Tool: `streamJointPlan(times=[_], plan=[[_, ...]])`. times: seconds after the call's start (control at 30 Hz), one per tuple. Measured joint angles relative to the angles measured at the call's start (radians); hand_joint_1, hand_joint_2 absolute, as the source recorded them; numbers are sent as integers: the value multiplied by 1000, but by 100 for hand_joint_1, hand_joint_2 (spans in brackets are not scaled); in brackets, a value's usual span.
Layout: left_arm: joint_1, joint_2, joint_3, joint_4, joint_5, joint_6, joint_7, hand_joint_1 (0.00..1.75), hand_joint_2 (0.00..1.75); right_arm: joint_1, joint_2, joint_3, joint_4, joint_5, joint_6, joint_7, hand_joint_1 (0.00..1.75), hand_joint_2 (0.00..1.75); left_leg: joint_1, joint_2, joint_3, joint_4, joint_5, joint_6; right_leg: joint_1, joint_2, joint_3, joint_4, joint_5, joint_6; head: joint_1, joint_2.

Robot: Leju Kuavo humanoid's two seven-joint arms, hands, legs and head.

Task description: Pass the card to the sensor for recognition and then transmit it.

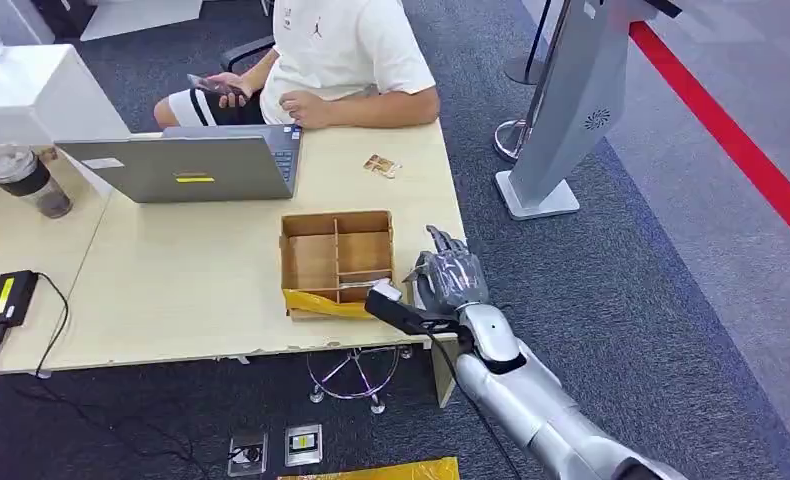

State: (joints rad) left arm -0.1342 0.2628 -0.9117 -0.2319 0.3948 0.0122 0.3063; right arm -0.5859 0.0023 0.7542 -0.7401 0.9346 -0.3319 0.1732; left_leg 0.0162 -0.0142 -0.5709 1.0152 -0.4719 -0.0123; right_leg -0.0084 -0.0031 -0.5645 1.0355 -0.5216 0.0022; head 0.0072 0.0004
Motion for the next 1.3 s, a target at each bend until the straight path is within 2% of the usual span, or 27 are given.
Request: streamJointPlan(times=[0.5, 0.77, 1.17, 1.3], plan=[[0, -6, 7, 0, 0, 7, 9, 0, 175, 1, 7, -3, 95, -32, -25, 11, 175, 175, 0, 1, 1, 0, 0, 0, 0, 1, 0, 0, 0, 0, 0, 0], [2, -7, 7, 0, -3, 9, 10, 0, 175, 4, -4, -60, 122, -97, -56, 18, 175, 175, 0, 1, 1, 0, 0, 0, 0, 1, 0, 0, 1, 0, 0, 0], [4, -10, 8, 0, 1, 9, 20, 0, 175, 4, -16, -111, 137, -117, -97, 16, 175, 175, 0, 3, 1, 0, 0, 0, 0, 3, 0, 0, 1, 0, 0, 0], [6, -12, 9, 0, 1, 10, 22, 0, 175, 13, -20, -131, 102, -118, -108, 24, 175, 175, 0, 3, 1, 0, 0, 0, 0, 3, 0, 0, 1, 0, 0, 0]])
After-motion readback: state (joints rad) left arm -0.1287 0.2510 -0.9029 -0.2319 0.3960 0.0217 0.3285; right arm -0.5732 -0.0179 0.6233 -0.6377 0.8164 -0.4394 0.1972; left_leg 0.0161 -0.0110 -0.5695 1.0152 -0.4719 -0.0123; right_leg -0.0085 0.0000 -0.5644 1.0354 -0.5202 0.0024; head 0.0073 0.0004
